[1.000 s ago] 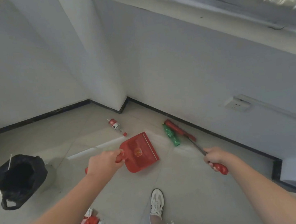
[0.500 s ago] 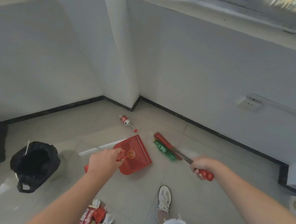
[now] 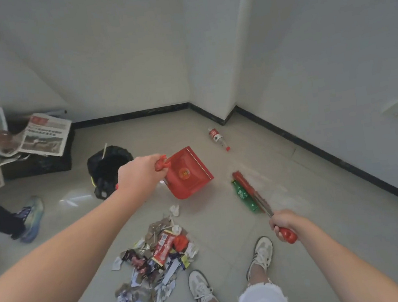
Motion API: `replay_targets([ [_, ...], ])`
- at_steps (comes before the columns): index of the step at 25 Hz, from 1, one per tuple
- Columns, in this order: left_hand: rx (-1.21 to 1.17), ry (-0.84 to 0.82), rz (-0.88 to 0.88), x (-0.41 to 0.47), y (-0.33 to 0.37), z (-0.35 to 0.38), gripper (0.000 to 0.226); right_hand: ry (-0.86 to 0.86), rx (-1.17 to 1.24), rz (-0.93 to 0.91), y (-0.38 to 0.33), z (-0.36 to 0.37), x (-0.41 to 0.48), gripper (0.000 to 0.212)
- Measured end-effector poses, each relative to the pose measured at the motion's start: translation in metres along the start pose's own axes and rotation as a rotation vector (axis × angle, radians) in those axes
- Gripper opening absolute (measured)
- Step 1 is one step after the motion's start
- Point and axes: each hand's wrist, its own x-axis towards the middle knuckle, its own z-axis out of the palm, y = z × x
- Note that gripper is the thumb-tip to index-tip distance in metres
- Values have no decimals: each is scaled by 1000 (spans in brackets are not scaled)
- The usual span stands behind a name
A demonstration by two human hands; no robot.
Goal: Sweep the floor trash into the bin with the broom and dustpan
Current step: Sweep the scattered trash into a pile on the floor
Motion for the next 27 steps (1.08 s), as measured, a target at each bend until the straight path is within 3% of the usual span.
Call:
replay_targets([
  [7, -134, 125, -154, -32, -59, -23, 22, -98, -119, 4, 27, 95, -48, 26],
  [12, -174, 124, -219, -49, -78, -25, 31, -176, -45, 30, 18, 116, -68, 37],
  [16, -243, 74, -293, -58, -78, -21, 29, -183, -87, 34, 0, 107, -80, 45],
  [20, -288, 55, -360, -54, -73, -18, 19, -130, -19, -1, -19, 71, -90, 21],
  [27, -230, -17, -342, -13, -26, -21, 19, 74, 1, -115, -91, -1, -74, 19],
])
